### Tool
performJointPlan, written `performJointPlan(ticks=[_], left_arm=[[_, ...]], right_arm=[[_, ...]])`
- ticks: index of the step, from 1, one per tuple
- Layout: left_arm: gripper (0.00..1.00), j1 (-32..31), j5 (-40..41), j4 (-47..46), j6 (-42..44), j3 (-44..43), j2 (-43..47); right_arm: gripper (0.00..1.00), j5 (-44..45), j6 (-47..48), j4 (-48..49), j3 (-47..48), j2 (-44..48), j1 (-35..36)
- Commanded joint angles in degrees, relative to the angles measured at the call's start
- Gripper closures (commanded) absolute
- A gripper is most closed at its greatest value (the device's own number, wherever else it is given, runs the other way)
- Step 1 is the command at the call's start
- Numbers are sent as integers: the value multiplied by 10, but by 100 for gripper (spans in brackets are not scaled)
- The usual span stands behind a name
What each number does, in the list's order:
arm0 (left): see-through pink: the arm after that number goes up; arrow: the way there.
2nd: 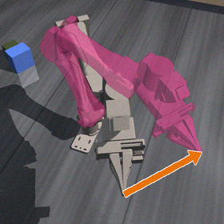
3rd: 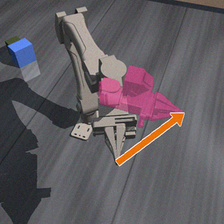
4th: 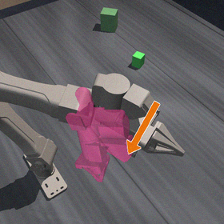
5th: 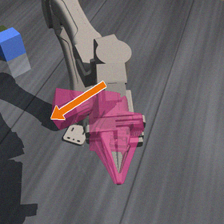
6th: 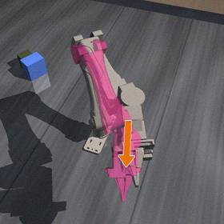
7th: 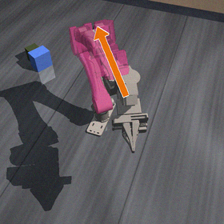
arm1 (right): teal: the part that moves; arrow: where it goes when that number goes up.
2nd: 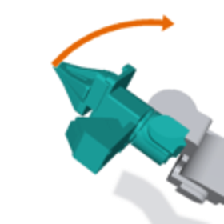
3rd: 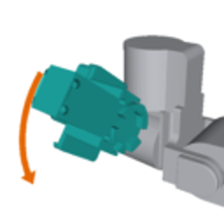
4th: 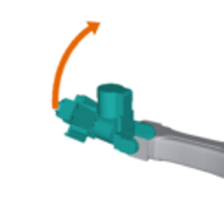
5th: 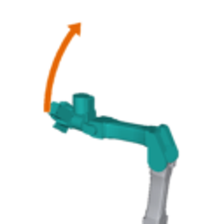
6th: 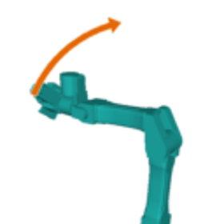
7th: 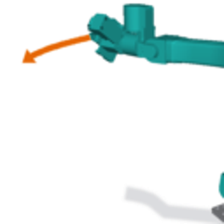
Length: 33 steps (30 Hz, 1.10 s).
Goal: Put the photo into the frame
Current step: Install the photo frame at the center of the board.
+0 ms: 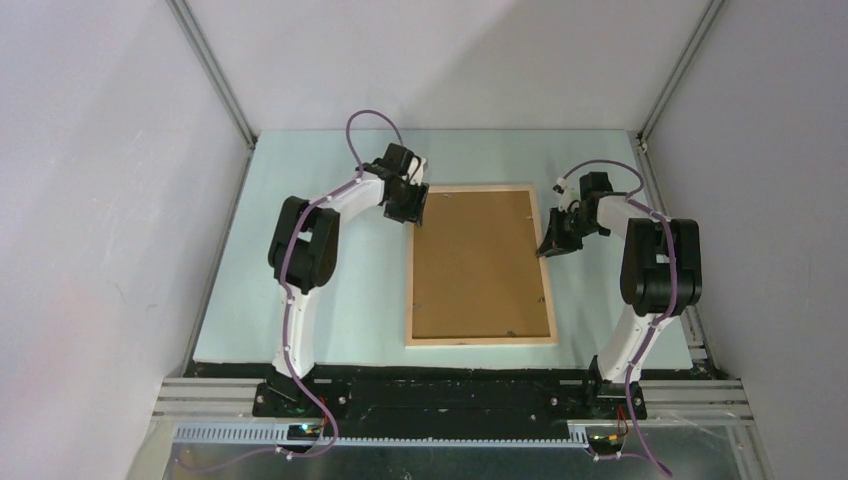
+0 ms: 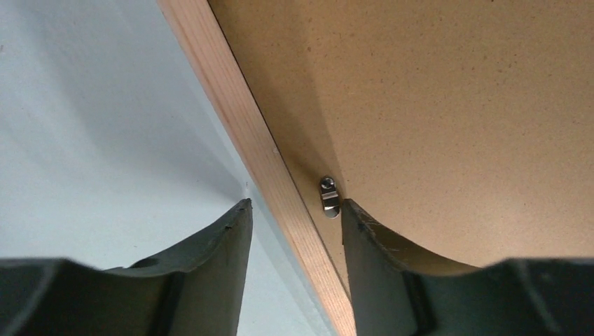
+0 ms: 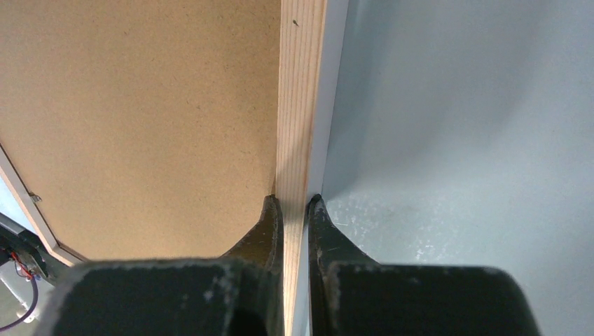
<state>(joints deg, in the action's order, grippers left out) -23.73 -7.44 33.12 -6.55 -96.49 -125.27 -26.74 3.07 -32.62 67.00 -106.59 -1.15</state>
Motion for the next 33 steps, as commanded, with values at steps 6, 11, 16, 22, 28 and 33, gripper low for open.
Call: performJointPlan(ticks=[6, 11, 16, 22, 28, 33], left_arm=[[58, -5, 14, -7, 8, -20, -6], [68, -5, 8, -8, 12, -23, -9], [73, -5, 5, -7, 15, -28, -14], [73, -5, 1, -7, 15, -30, -12], [50, -4, 5, -6, 15, -30, 0], [35, -4, 9, -6, 18, -28, 12]], right_arm=[[100, -58, 8, -33, -7, -4, -3], [100, -59, 8, -34, -8, -6, -4], [100, -59, 9, -34, -8, -6, -5], [100, -59, 9, -34, -8, -8, -5], [100, -60, 9, -34, -8, -9, -5], [100, -60, 9, -33, -8, -7, -6]])
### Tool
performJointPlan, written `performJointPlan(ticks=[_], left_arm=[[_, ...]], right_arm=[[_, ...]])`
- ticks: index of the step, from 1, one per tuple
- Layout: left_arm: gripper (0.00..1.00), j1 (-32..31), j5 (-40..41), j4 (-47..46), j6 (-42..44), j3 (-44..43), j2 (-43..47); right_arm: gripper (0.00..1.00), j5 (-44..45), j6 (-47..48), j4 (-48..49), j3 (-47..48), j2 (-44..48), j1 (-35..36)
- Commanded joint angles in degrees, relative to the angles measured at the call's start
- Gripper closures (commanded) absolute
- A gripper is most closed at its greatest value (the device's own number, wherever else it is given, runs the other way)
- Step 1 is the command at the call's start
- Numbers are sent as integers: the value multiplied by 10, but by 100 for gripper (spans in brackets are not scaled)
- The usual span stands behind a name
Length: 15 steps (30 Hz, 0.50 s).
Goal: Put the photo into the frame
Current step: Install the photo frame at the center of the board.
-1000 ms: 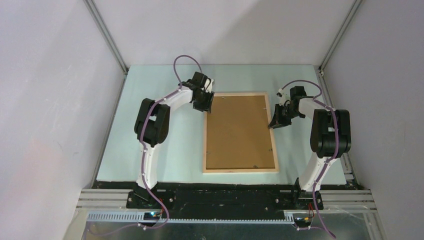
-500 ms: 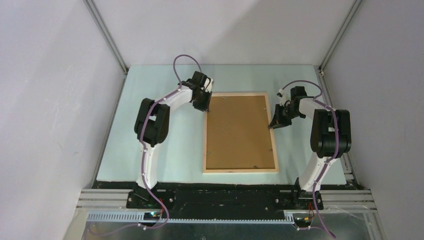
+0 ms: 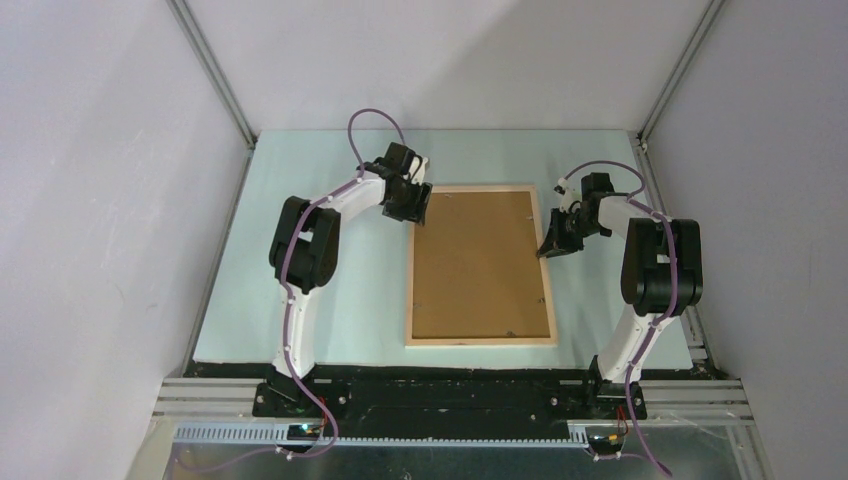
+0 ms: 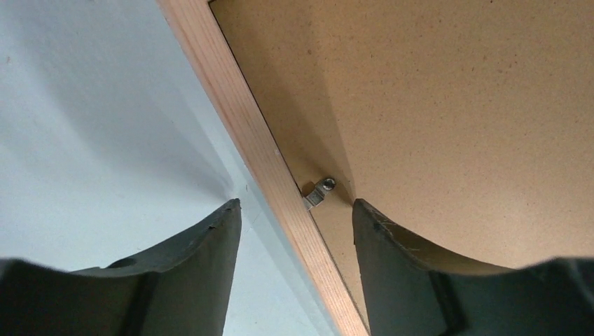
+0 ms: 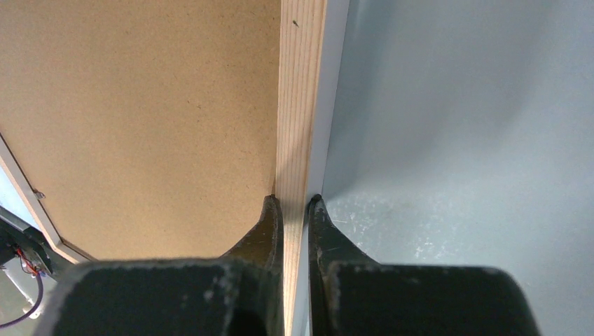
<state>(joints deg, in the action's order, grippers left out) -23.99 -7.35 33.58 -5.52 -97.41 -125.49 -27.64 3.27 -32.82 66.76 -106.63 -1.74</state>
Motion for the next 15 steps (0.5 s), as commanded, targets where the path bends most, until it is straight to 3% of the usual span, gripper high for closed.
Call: performJointPlan(ticks=[1, 7, 15], left_arm=[[34, -1, 9, -11, 9, -17, 16], [31, 0, 9, -11, 18, -10, 25], [36, 8, 9, -11, 29, -8, 23]], right_arm=[[100, -51, 7, -31, -6, -6, 0], [100, -51, 6, -30, -6, -6, -3], [100, -51, 6, -30, -6, -6, -5]])
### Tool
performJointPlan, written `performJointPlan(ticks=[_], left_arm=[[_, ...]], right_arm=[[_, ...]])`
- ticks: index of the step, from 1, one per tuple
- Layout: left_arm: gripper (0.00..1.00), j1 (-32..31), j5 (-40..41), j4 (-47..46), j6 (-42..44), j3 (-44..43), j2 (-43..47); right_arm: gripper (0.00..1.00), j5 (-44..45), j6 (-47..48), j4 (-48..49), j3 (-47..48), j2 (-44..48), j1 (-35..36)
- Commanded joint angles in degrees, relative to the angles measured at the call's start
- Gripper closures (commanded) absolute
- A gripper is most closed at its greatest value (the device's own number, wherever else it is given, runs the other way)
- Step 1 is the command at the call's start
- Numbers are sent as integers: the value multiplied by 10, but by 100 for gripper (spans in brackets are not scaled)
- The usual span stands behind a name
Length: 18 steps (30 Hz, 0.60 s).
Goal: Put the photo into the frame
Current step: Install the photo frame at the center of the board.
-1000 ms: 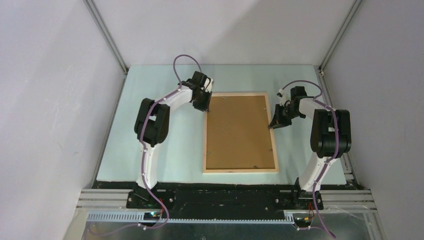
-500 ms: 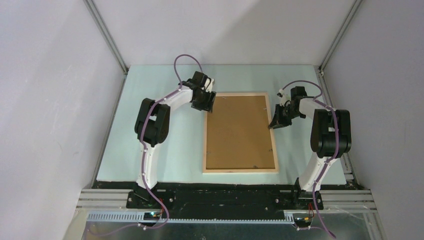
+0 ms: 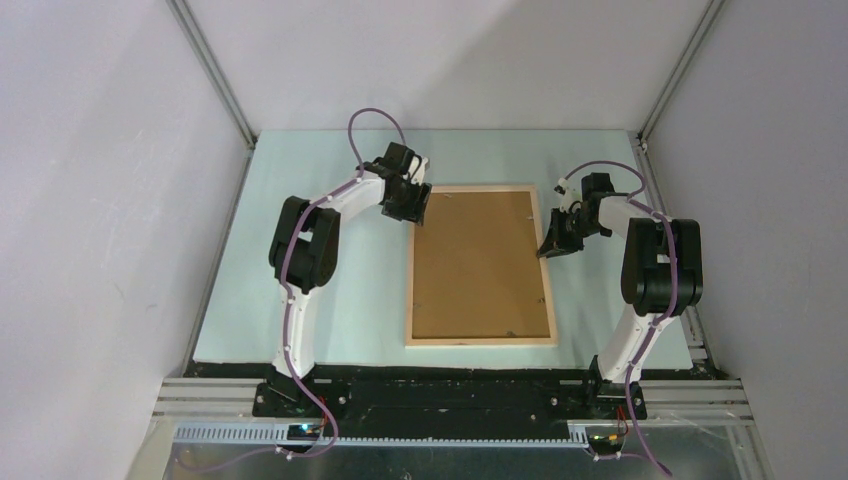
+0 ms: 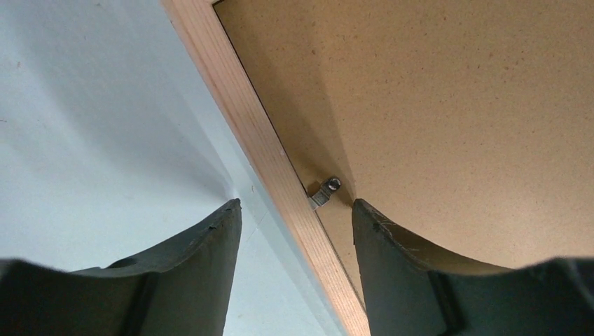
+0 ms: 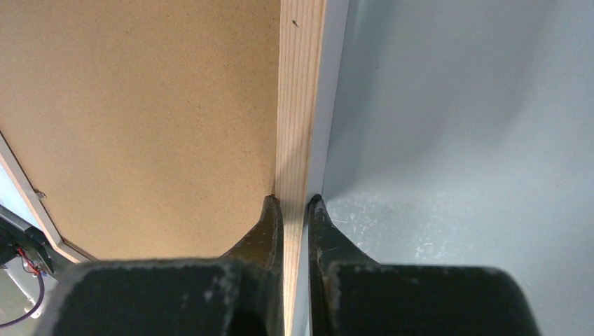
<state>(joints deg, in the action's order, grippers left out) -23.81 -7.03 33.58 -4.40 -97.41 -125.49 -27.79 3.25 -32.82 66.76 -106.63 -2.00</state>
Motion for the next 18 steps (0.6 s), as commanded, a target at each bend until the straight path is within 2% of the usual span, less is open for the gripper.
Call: performJointPlan(ticks=[1, 18], left_arm=[[38, 7, 7, -11, 20, -9, 23], [54, 13, 1, -11, 17, -30, -1]], right_arm=[[100, -49, 6, -31, -6, -7, -3], [100, -52, 5, -30, -6, -8, -5]])
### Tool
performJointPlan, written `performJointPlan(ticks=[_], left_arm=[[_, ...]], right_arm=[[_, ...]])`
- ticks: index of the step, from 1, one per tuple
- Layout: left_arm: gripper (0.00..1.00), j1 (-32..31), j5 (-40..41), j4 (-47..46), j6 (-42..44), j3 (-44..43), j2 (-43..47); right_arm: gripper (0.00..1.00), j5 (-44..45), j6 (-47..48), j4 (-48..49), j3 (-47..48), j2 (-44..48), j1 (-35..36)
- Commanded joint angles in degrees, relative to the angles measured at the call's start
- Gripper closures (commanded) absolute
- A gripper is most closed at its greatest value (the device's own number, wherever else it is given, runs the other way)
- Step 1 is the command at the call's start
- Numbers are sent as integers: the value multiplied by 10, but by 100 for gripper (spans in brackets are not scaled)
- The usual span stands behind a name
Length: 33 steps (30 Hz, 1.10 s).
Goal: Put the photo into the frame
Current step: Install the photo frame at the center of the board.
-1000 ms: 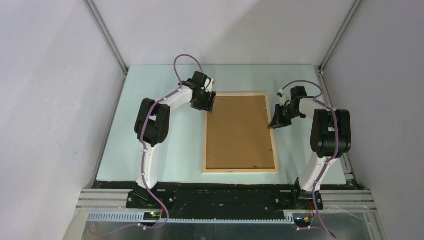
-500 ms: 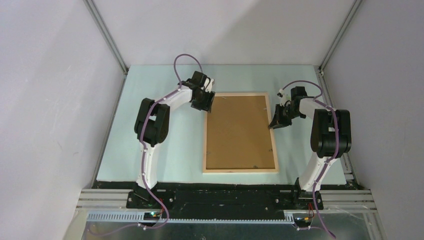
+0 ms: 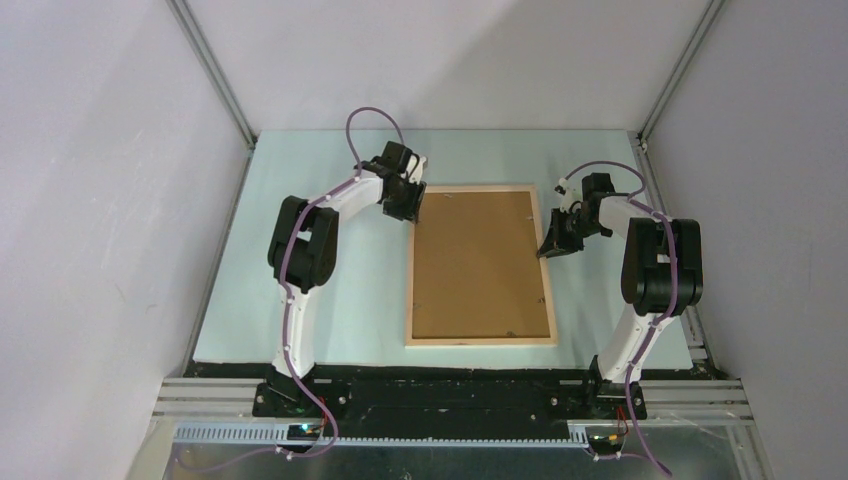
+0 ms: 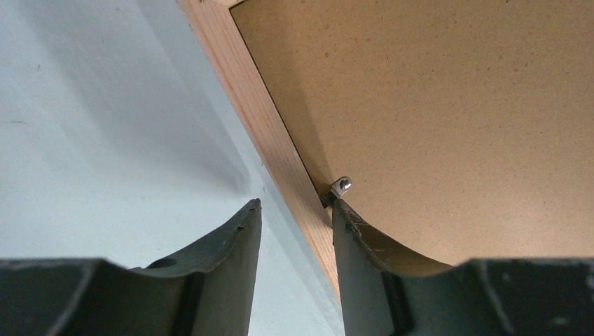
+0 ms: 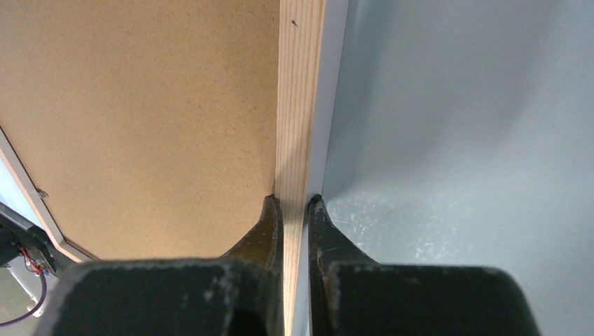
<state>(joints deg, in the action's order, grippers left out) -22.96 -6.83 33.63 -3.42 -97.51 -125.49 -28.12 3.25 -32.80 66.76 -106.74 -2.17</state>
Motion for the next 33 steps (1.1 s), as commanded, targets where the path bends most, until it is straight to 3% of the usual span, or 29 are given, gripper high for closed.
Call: performJointPlan(ticks=[1, 16, 23, 28, 33], left_arm=[[54, 5, -2, -11, 6, -31, -2], [67, 9, -11, -11, 1, -33, -4], [39, 16, -15, -11, -2, -12, 25], [24, 24, -18, -11, 13, 18, 57], [19, 40, -6, -12, 32, 58, 106]], right_arm=[[100, -48, 6, -31, -6, -7, -3], [100, -48, 6, -27, -6, -5, -4], [100, -47, 6, -25, -5, -2, -7], [99, -44, 5, -29, 0, 2, -10], [92, -36, 8, -28, 0, 7, -17]])
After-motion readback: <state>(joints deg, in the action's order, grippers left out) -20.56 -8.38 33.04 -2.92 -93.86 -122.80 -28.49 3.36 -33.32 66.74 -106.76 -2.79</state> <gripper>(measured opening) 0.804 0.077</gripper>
